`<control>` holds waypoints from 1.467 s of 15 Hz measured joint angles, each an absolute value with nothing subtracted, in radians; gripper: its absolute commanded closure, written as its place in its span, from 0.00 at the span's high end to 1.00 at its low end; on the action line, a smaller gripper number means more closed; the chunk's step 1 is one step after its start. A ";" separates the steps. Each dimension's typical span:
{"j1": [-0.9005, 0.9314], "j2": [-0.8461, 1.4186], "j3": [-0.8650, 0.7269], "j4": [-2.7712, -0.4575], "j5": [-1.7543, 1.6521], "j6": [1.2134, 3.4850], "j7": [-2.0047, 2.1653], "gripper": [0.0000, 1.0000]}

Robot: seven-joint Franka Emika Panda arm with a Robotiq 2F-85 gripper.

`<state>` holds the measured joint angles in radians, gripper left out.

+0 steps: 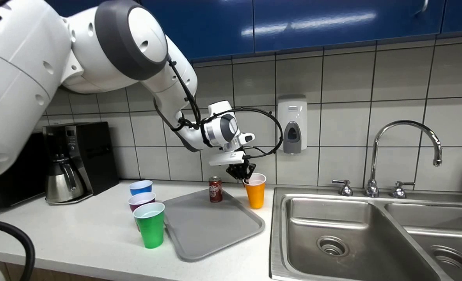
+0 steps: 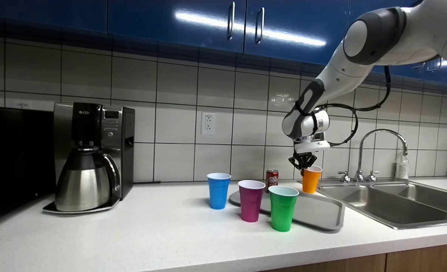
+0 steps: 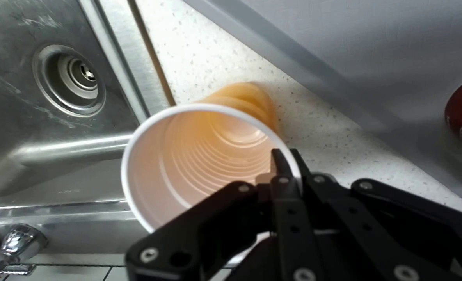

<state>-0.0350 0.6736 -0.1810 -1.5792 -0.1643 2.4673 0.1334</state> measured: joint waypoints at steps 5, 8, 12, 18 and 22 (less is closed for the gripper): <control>-0.036 0.697 -0.181 -1.547 -0.163 2.467 0.134 0.53; -0.037 0.698 -0.181 -1.539 -0.163 2.467 0.134 0.74; -0.037 0.698 -0.181 -1.530 -0.163 2.467 0.135 0.99; -0.035 0.684 -0.181 -1.527 -0.163 2.468 0.136 1.00; -0.023 0.655 -0.181 -1.544 -0.163 2.468 0.139 1.00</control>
<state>-0.0226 0.6548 -0.1814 -1.5442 -0.1628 2.4675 0.1388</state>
